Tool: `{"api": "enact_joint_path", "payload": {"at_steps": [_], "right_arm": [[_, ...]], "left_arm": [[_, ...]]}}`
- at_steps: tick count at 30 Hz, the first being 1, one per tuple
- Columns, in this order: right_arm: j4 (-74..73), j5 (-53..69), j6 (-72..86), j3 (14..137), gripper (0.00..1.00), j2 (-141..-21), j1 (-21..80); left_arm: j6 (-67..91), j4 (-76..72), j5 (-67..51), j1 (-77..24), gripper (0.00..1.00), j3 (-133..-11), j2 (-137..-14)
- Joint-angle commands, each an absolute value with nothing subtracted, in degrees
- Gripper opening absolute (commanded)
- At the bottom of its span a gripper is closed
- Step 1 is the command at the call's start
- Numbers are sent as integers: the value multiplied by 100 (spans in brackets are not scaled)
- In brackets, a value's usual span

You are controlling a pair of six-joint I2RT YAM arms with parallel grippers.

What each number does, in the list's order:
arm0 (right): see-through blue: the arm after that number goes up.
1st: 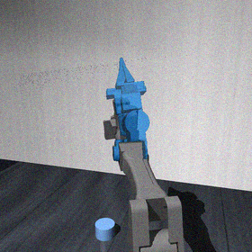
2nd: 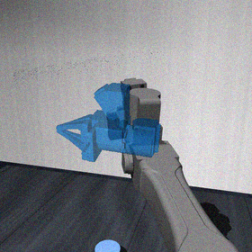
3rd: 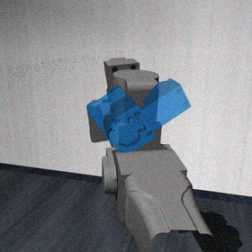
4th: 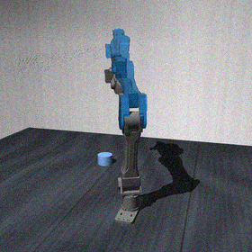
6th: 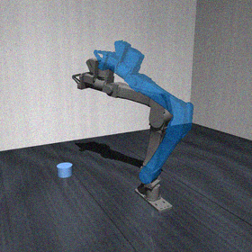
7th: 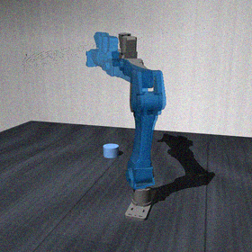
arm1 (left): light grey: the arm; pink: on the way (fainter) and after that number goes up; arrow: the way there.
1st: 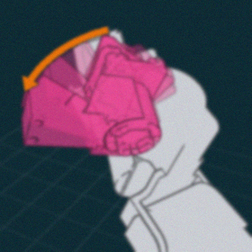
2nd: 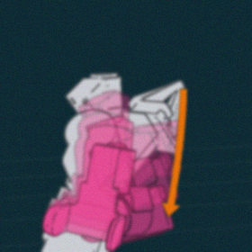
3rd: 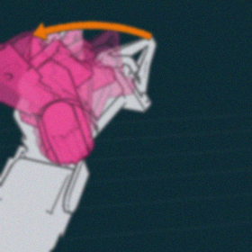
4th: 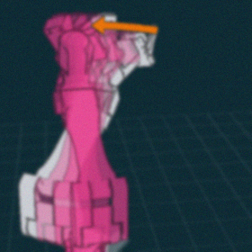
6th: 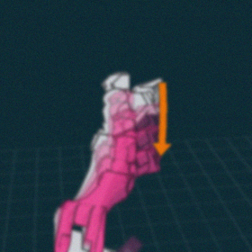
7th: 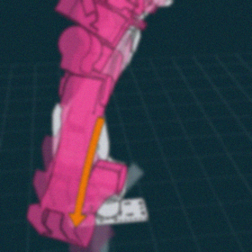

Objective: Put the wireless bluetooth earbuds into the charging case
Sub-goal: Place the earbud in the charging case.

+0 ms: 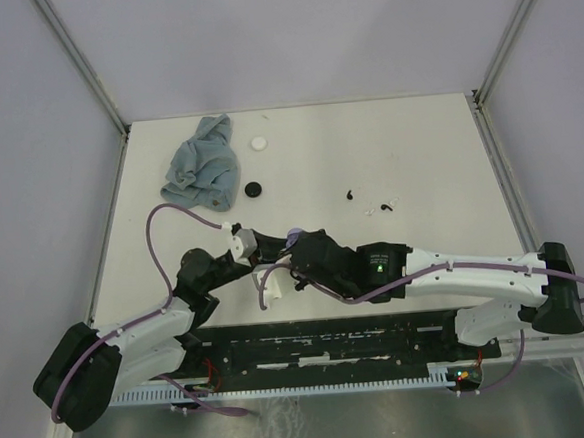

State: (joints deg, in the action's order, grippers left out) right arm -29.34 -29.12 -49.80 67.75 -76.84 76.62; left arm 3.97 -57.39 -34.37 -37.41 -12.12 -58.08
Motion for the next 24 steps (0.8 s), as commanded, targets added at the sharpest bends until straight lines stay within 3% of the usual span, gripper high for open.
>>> {"api": "enact_joint_path", "payload": {"at_steps": [1, 13, 24], "right_arm": [[-2942, -2938, -4921, 7040, 14, -7633, 7739], [-3507, -2365, -4557, 7331, 25, -7680, 7739], [-3675, -2221, -4220, 7531, 43, -7833, 7683]], "left_arm": [[798, -6213, -3167, -3736, 3, -1529, -5780], [1170, -6415, -2878, -3735, 3, -1584, -5875], [995, -6535, -2931, -3735, 3, -1463, -5804]]}}
